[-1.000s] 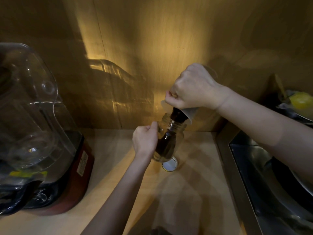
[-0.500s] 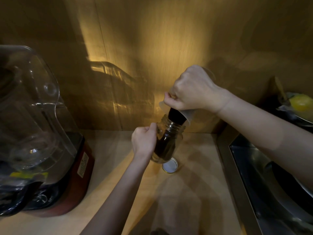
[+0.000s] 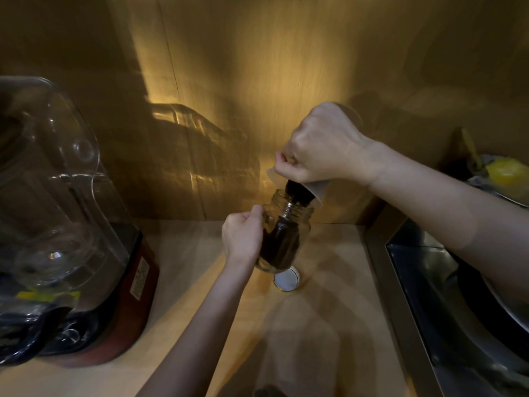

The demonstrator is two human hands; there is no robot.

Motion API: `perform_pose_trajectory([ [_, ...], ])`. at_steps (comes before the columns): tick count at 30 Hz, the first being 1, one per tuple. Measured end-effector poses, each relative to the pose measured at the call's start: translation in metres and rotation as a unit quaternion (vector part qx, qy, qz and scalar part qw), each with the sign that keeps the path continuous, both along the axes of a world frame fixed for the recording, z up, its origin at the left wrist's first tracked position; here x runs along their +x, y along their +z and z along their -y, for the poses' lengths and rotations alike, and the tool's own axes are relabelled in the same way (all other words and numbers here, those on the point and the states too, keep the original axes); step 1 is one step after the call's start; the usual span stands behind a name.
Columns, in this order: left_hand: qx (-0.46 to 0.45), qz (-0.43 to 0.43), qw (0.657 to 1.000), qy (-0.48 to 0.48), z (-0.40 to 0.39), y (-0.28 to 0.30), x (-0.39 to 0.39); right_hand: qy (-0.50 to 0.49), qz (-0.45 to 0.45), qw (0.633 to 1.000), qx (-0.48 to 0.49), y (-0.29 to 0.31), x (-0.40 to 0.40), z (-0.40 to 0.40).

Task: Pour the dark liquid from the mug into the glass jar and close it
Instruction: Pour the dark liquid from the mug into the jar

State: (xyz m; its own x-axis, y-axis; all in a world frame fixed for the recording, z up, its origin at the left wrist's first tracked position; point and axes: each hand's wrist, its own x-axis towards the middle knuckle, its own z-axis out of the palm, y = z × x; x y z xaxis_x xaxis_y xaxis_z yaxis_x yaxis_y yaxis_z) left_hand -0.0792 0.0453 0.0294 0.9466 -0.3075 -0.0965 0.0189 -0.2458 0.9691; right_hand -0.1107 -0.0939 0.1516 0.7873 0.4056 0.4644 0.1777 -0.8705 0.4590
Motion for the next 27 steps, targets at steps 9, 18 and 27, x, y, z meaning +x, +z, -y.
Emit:
perform_pose_trajectory([
  [9, -0.003, -0.008, 1.000, 0.007, 0.0003, 0.0002, -0.0032, -0.010, 0.000, 1.000, -0.007, 0.0027, -0.0017, -0.0022],
  [18, 0.008, 0.000, 1.000, 0.024, 0.0018, 0.0029, -0.0018, 0.000, -0.001, 1.000, -0.011, 0.0023, -0.0013, -0.0047],
  [27, 0.003, 0.001, 1.000, 0.017, 0.0011, 0.0017, -0.0007, 0.013, 0.006, 1.000, -0.014, 0.0037, -0.0004, -0.0054],
])
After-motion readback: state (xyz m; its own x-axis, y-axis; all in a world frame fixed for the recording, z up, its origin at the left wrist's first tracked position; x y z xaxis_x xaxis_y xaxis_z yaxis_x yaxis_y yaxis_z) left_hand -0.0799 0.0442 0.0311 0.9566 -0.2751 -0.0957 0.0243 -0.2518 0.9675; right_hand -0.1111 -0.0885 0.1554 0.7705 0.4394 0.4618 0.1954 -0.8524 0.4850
